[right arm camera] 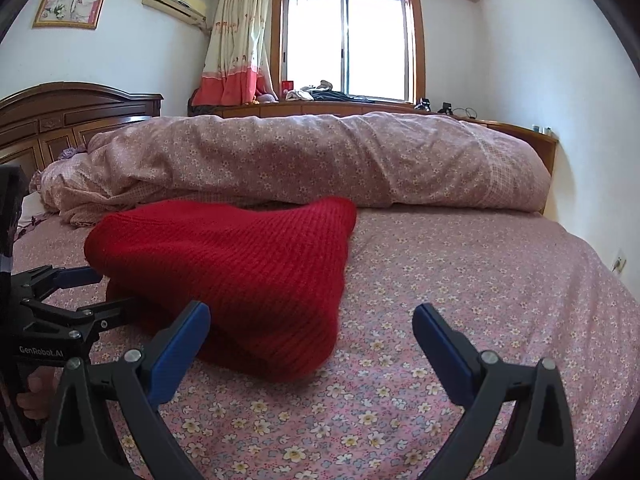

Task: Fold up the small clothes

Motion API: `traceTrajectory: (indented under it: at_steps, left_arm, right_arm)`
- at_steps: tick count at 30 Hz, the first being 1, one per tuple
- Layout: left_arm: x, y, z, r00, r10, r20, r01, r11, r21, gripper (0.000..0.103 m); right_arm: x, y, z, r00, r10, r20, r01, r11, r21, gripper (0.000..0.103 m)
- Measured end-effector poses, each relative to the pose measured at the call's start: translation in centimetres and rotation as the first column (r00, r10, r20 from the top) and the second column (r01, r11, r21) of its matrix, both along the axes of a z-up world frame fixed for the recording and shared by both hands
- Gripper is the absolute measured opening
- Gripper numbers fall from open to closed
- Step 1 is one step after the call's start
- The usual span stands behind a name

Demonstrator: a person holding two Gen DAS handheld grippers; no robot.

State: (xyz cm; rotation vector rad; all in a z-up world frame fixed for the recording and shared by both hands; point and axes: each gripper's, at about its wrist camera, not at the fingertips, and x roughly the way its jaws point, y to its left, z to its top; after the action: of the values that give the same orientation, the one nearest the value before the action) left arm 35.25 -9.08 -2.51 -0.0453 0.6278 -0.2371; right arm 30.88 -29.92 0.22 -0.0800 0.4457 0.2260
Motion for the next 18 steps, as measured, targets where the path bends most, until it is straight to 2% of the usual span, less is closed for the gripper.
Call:
traceTrajectory:
  at_steps: [18]
  left_arm:
    - [0.33,0.49,-0.24,1.0,-0.002,-0.011,0.002,1.0,-0.01,0.099]
  right_arm:
    - [0.39,-0.08,-0.31,1.0,0.0,-0.028,0.0,1.0,0.01,0.103]
